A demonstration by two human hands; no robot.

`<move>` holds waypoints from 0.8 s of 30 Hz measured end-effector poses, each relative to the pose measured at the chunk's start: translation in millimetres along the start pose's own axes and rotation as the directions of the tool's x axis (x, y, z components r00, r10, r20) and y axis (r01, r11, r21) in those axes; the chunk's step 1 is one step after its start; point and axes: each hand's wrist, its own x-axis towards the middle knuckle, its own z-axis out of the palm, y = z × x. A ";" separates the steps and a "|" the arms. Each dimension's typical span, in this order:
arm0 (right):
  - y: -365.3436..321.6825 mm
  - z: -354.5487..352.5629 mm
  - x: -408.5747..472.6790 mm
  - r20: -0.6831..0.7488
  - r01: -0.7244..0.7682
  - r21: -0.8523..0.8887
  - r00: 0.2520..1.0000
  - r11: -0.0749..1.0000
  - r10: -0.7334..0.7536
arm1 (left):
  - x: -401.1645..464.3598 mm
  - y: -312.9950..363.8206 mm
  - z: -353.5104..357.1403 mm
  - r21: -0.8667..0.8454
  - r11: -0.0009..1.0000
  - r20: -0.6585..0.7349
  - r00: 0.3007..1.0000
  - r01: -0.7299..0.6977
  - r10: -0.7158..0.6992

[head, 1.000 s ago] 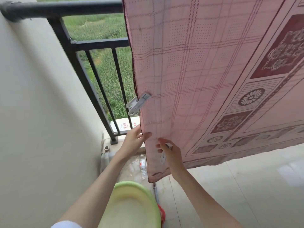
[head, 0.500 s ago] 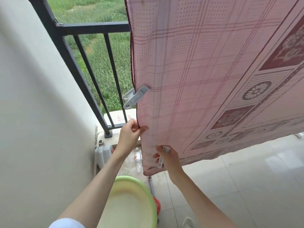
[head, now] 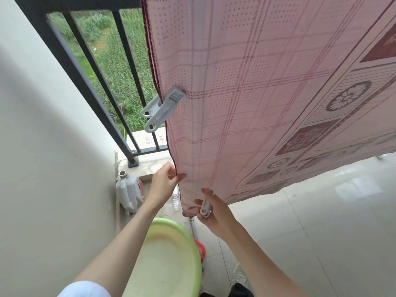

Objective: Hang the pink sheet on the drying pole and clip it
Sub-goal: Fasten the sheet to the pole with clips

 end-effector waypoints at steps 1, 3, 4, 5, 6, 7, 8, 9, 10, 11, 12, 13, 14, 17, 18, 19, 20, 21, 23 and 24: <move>1.5 -0.4 1.7 -0.001 0.001 -0.015 1.000 1.000 -0.001 | 0.9 -1.3 1.9 0.006 1.000 -0.015 1.000 -0.005 0.005; 4.0 0.6 5.6 -0.014 -0.001 -0.034 1.000 0.999 0.001 | 3.9 -1.9 4.3 0.011 1.000 -0.047 0.999 0.000 0.001; 5.5 1.2 7.4 -0.016 0.000 -0.038 1.000 0.999 -0.001 | 5.5 -2.0 4.7 0.008 1.000 -0.056 0.998 0.004 -0.004; 6.4 1.6 8.5 -0.013 0.004 -0.038 1.000 0.999 -0.004 | 7.1 -2.5 5.1 0.007 1.000 -0.057 0.998 0.003 -0.003; 7.4 2.1 9.8 -0.011 0.011 -0.038 1.000 0.999 -0.011 | 8.1 -2.9 5.5 0.006 1.000 -0.052 0.999 -0.003 0.004; 8.3 1.9 10.9 -0.006 0.018 -0.032 1.000 0.999 -0.019 | 8.7 -3.6 5.7 0.008 1.000 -0.045 0.999 -0.011 0.011; 9.6 1.1 12.6 0.003 0.027 -0.019 1.000 0.999 -0.027 | 8.7 -4.2 5.2 0.011 1.000 -0.041 0.999 -0.022 0.022; 11.6 -0.6 14.4 0.016 0.034 -0.002 0.999 0.999 -0.034 | 8.3 -4.9 4.1 0.017 0.999 -0.033 0.999 -0.038 0.038; 14.2 -3.3 16.4 0.037 0.042 0.012 0.998 0.999 -0.042 | 7.6 -5.5 2.5 0.027 0.998 -0.021 0.998 -0.057 0.058; 17.1 -5.7 17.6 0.060 0.046 0.010 0.997 0.999 -0.047 | 7.6 -7.6 0.5 0.040 0.996 -0.005 0.997 -0.077 0.078; 20.5 -7.9 18.8 0.076 0.042 -0.021 0.996 0.999 -0.040 | 8.0 -10.4 -2.0 0.049 0.994 0.011 0.995 -0.096 0.096; 23.5 -8.7 19.2 0.078 0.033 -0.066 0.997 0.997 -0.028 | 8.8 -13.8 -5.1 0.052 0.993 0.024 0.994 -0.107 0.106; 26.7 -7.9 20.9 0.067 0.027 -0.108 0.998 0.994 -0.020 | 9.3 -15.8 -8.5 0.049 0.993 0.037 0.994 -0.108 0.106; 32.4 -1.3 24.8 -0.012 0.023 -0.148 1.000 0.989 -0.025 | 8.2 -14.2 -15.2 0.038 0.995 0.066 0.994 -0.087 0.084; 33.6 1.2 26.0 -0.023 0.017 -0.123 1.000 0.992 -0.020 | 7.5 -12.8 -15.4 0.034 0.996 0.074 0.994 -0.080 0.078; 34.6 3.6 26.8 -0.019 -0.001 -0.083 1.000 0.997 0.000 | 6.8 -11.1 -14.9 0.029 0.997 0.080 0.995 -0.069 0.066; 35.2 5.4 27.6 -0.006 -0.029 -0.038 1.000 0.999 0.029 | 6.7 -10.1 -13.9 0.025 0.998 0.082 0.995 -0.053 0.051; 35.7 6.5 28.0 0.010 -0.056 0.004 0.998 0.998 0.056 | 6.5 -8.9 -12.7 0.026 0.999 0.077 0.996 -0.037 0.035; 36.0 7.7 28.6 0.039 -0.090 0.074 0.995 0.993 0.087 | 6.9 -7.1 -10.2 0.040 0.999 0.046 0.999 -0.002 0.000; 37.0 7.9 29.1 0.055 -0.099 0.106 0.994 0.989 0.094 | 7.1 -6.4 -9.0 0.046 0.999 0.028 0.999 0.015 -0.016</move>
